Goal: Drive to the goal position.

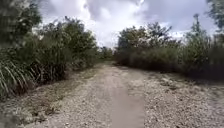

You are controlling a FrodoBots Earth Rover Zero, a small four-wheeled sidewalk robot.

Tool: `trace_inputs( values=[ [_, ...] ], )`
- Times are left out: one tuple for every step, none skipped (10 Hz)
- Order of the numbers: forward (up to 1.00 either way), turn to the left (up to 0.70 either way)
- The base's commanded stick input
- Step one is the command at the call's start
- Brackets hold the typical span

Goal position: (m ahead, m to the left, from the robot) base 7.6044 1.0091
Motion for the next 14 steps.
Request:
trace_inputs(
  values=[
    [0.85, -0.34],
    [0.85, -0.34],
    [0.85, -0.25],
    [0.85, 0.00],
    [0.85, 0.00],
    [0.85, 0.00],
    [0.85, 0.00],
    [0.85, 0.00],
    [0.85, 0.00],
    [0.85, 0.00],
    [0.85, 0.00],
    [0.85, 0.00],
    [0.85, 0.00],
    [0.85, 0.00]
  ],
)
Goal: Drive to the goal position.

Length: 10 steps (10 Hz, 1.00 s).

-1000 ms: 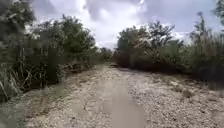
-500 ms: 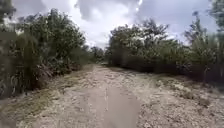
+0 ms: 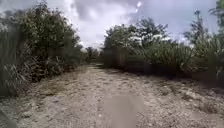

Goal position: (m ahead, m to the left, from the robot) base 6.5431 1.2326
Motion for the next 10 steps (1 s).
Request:
trace_inputs(
  values=[
    [0.85, 0.00],
    [0.85, 0.04],
    [0.85, 0.27],
    [0.85, 0.34],
    [0.85, 0.34],
    [0.85, 0.34],
    [0.85, 0.09],
    [0.85, 0.01],
    [0.85, 0.00],
    [0.85, 0.00]
  ],
)
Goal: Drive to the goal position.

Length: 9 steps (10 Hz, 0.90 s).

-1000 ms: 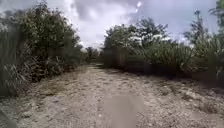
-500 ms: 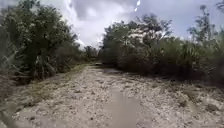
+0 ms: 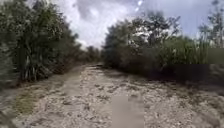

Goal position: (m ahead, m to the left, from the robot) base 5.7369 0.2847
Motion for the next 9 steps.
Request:
trace_inputs(
  values=[
    [0.85, 0.00],
    [0.85, 0.00],
    [0.85, 0.00],
    [0.85, 0.00],
    [0.85, 0.00],
    [0.85, 0.00],
    [0.85, 0.00],
    [0.85, 0.00],
    [0.85, 0.00]
  ],
)
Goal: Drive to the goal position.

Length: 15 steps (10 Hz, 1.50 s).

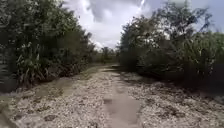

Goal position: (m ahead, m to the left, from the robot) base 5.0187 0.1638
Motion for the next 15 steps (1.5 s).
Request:
trace_inputs(
  values=[
    [0.85, 0.00],
    [0.85, 0.00],
    [0.85, 0.00],
    [0.85, 0.00],
    [0.85, 0.00],
    [0.85, 0.00],
    [0.85, 0.00],
    [0.85, 0.00],
    [0.85, 0.00],
    [0.85, 0.00],
    [0.85, 0.00],
    [0.85, 0.00],
    [0.85, 0.00],
    [0.85, 0.00],
    [0.85, 0.00]
  ],
)
